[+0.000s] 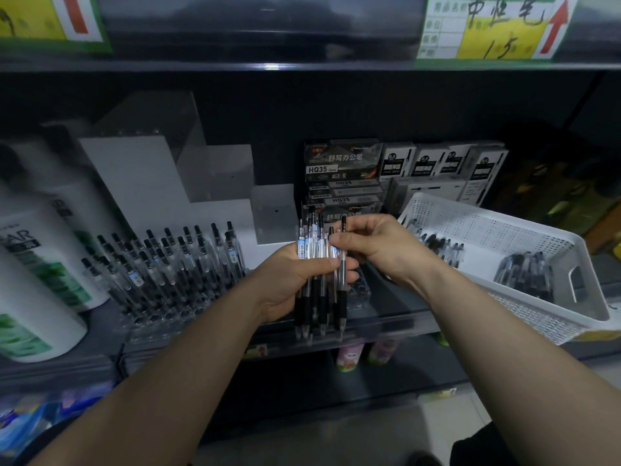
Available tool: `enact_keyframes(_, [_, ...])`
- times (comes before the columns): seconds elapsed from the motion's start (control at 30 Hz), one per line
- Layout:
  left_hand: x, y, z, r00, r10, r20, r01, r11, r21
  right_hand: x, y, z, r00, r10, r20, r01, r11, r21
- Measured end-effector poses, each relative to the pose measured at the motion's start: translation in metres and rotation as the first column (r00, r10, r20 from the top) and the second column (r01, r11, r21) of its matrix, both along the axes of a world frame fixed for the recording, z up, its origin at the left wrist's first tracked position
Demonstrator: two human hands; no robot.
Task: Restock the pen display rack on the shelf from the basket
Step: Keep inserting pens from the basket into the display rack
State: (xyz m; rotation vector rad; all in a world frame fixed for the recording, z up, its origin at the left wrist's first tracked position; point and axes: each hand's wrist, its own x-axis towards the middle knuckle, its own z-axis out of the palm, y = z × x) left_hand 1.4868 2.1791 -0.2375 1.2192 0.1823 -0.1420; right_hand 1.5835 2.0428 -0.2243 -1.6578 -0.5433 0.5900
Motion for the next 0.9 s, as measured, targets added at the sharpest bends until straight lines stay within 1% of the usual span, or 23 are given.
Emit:
enact_keyframes(0.17, [-0.001, -0.001, 0.003, 0.999, -0.009, -0.031, 0.008, 1.000, -0.009, -0.002, 0.001, 0.000, 1.000, -0.001, 0.011, 0.001, 1.000, 0.005])
enact_keyframes(0.27, [-0.003, -0.001, 0.005, 0.998, -0.038, -0.040, 0.036, 0.998, -0.049, -0.001, -0.001, 0.000, 1.000, 0.005, -0.004, -0.005, 1.000, 0.007])
enact_keyframes(0.33, [-0.004, 0.000, 0.006, 0.998, -0.060, -0.031, 0.057, 0.996, -0.075, -0.003, -0.002, 0.002, 0.997, 0.050, -0.059, -0.049, 0.999, 0.016])
enact_keyframes(0.4, [-0.005, 0.000, 0.008, 0.997, -0.076, -0.020, 0.075, 0.994, -0.080, -0.005, -0.003, 0.003, 0.985, 0.083, -0.151, -0.082, 0.997, 0.013])
enact_keyframes(0.5, [-0.007, -0.002, 0.009, 0.995, -0.096, -0.021, 0.093, 0.991, -0.093, -0.005, -0.003, 0.004, 0.971, 0.073, -0.226, -0.075, 0.997, 0.001])
enact_keyframes(0.57, [-0.008, -0.001, 0.010, 0.993, -0.112, -0.027, 0.108, 0.988, -0.113, -0.006, -0.002, 0.006, 0.967, 0.077, -0.242, -0.074, 0.997, 0.019])
enact_keyframes(0.7, [-0.009, 0.002, 0.011, 0.989, -0.143, -0.032, 0.136, 0.977, -0.163, -0.004, -0.001, 0.005, 0.961, 0.027, -0.275, -0.015, 0.999, 0.049])
enact_keyframes(0.8, [-0.009, 0.002, 0.011, 0.988, -0.152, -0.028, 0.146, 0.977, -0.157, -0.004, -0.002, 0.005, 0.960, 0.029, -0.279, -0.020, 0.999, 0.038])
enact_keyframes(0.9, [-0.008, 0.001, 0.010, 0.991, -0.127, -0.042, 0.121, 0.984, -0.129, -0.005, -0.002, 0.006, 0.960, 0.049, -0.276, -0.034, 0.998, 0.061])
